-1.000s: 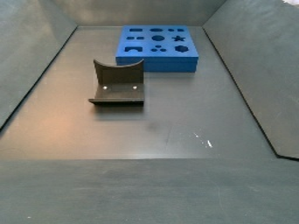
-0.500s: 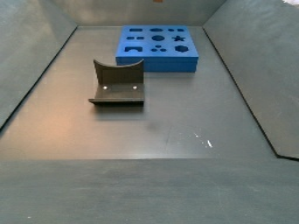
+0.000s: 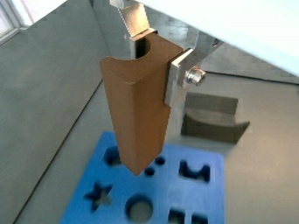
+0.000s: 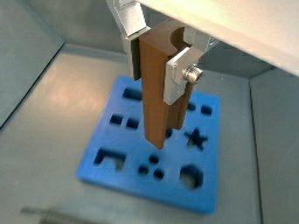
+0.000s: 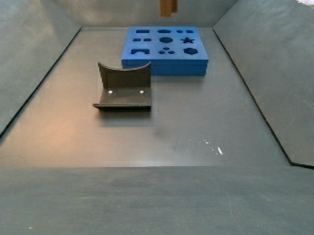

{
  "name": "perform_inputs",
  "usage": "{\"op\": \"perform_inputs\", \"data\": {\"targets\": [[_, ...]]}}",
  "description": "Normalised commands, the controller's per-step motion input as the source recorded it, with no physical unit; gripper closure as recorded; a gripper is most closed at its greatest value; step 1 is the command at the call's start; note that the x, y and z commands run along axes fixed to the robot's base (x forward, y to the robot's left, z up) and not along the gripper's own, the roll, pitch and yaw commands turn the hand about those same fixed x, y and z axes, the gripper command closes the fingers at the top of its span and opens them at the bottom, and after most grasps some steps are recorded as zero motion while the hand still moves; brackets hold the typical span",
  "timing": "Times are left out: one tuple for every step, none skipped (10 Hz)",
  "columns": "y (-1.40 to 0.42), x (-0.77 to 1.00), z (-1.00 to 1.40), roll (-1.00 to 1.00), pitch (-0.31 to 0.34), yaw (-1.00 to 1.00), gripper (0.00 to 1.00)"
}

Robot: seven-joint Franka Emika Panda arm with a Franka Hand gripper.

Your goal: Insert the arch object.

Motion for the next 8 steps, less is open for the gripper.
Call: {"op": "perform_inputs", "data": {"targets": [[0.8, 0.39, -0.19, -0.15, -0.036, -0.1, 1.0], [0.26, 0.53, -0.24, -0.07, -0.011, -0.71, 1.0], [0.22, 0.46, -0.31, -0.02, 0.0, -0.77, 1.0], [0.21, 0.43, -0.31, -0.01, 0.0, -0.78, 1.0], [0.19, 0.38, -0.31, 0.0, 0.0, -0.82, 1.0], [0.15, 0.33, -0.32, 0.0, 0.0, -0.86, 1.0], [0.13, 0.35, -0.33, 0.0, 0.0, -0.85, 1.0], [0.06, 0.34, -0.3, 0.02, -0.007, -0.83, 1.0]]}}
